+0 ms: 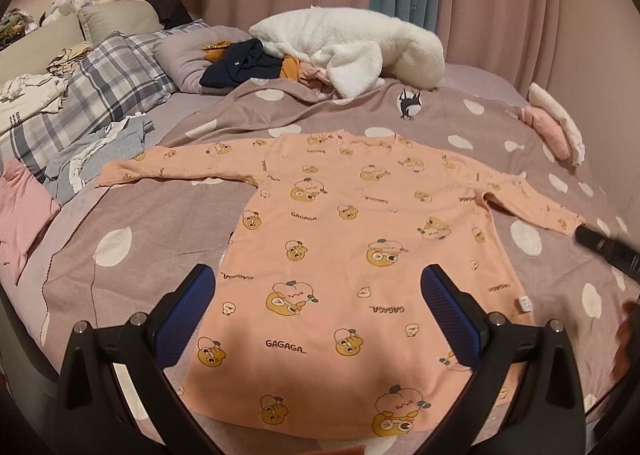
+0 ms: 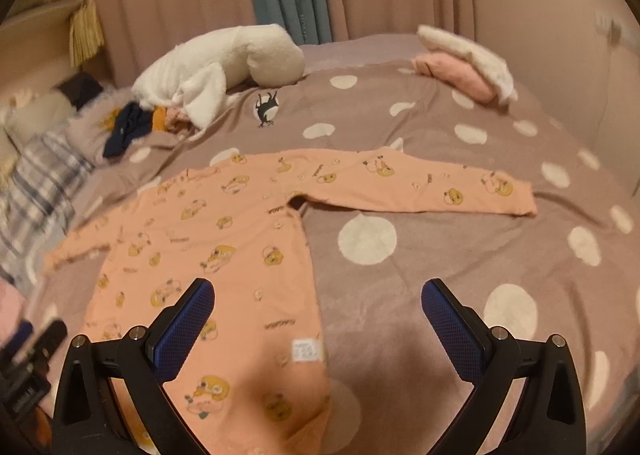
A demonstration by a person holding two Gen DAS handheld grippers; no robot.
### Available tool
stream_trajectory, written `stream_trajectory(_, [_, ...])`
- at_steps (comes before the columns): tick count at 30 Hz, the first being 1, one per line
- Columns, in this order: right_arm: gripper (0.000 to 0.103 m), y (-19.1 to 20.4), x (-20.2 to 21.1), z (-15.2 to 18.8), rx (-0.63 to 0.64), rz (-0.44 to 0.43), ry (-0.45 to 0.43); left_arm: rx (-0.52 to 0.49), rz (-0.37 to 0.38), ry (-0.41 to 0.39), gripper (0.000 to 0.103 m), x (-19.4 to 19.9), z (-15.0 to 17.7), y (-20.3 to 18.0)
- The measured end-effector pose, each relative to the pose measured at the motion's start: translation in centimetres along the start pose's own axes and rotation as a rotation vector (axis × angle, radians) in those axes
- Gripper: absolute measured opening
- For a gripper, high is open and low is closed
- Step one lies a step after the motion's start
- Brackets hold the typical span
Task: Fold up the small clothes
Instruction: 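Grasp the romper sleeve cuff with the right tool and lift it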
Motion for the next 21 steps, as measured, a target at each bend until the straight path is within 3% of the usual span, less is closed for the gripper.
stream_trajectory(4, [0.103, -6.2, -3.9, -1.9, -0.151, -0.106, 0.113, 0.0, -0.017, 0.017, 0.103, -0.9, 0.1, 0.7])
stream_trajectory(10, [0.103, -17.8, -8.6, -5.7, -0.413, -0.101, 0.177, 0.037, -0.032, 0.0, 0.103, -2.3, -0.4, 1.8])
stream_trajectory(12, [0.103, -20.8, -10.4, -6.6, -0.49, -0.136, 0.207, 0.073, -0.008, -0.022, 0.103, -2.7, -0.7, 1.9])
stream_trajectory(15, [0.102, -23.1, -13.0, -6.3, -0.575, -0.121, 0.263, 0.116, 0.026, -0.02, 0.103, -3.7, -0.9, 1.7])
stream_trajectory(19, [0.082, -24.4, -17.9, -3.7, -0.595, -0.07, 0.403, 0.103, 0.034, -0.001, 0.103, -4.9, -0.9, 0.8])
stream_trajectory(21, [0.075, -24.5, -18.2, -3.8, -0.604, -0.075, 0.359, 0.088, 0.03, -0.004, 0.103, -5.2, -0.9, 0.3])
Point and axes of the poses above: each gripper's, at about its wrist camera, not at the fingertips, and x roughly against the way its jaws point, y to its left, z to its underside, the point moved 7 cm from there along -x, roughly the way its jaws point, and after that the axes turned 15 degrees about z, right-handed, at the moved point
